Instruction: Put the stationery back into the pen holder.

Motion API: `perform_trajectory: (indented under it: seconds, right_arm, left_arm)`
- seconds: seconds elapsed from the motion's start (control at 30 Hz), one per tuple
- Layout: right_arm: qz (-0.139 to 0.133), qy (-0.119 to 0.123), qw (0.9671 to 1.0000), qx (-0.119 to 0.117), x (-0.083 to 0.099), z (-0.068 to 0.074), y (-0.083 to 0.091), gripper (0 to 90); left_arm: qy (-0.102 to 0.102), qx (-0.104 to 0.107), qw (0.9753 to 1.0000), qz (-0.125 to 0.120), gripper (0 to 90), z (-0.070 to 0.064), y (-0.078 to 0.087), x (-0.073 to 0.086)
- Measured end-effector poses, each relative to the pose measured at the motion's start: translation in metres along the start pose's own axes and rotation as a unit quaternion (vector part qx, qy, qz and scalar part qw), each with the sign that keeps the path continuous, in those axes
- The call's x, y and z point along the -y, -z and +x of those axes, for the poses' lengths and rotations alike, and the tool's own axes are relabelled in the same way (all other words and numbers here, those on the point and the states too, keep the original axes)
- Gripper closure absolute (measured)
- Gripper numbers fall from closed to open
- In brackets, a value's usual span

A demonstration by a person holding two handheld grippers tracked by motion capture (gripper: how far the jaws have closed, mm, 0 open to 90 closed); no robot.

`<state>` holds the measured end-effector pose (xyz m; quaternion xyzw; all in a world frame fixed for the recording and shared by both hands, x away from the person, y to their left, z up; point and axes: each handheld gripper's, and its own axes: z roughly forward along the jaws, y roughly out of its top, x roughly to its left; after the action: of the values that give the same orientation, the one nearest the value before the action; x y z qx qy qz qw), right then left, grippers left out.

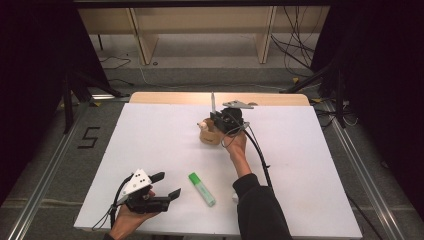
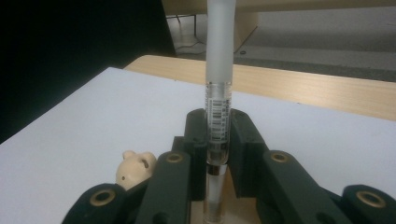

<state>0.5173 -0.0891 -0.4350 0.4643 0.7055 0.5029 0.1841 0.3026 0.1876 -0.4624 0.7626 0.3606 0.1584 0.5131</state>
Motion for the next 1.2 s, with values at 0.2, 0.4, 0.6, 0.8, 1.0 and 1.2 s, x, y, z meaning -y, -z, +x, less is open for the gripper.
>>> perform_trajectory:
  seconds: [0.2, 0.4, 0.6, 0.8, 1.0, 1.2]
  right_arm:
    - [0.001, -0.004, 1.0, 0.0, 0.003, 0.0, -0.001, 79.5]
    - [0.004, -0.006, 1.0, 0.002, 0.006, 0.0, -0.002, 79.3]
    - [0.014, -0.015, 0.9998, -0.003, 0.007, -0.002, 0.001, 65.3]
    - [0.005, -0.013, 0.9998, -0.013, 0.0, -0.005, 0.022, 56.9]
    - [0.005, 0.011, 0.9998, -0.018, -0.003, -0.003, 0.049, 46.1]
    - [0.032, 0.039, 0.998, -0.038, 0.0, 0.015, 0.078, 32.6]
  left_arm:
    - [0.003, 0.001, 1.0, -0.003, 18.2, 0.0, 0.0, 0.0]
    - [0.003, 0.002, 1.0, -0.004, 18.2, 0.001, 0.0, 0.0]
    - [0.004, 0.0, 1.0, -0.005, 18.2, 0.001, 0.001, 0.0]
    - [0.003, -0.001, 1.0, -0.003, 18.2, 0.001, 0.001, 0.0]
    - [0.011, -0.002, 0.9999, -0.007, 18.2, 0.003, 0.001, 0.0]
    - [0.015, -0.006, 0.9998, -0.012, 18.1, 0.005, 0.003, 0.0]
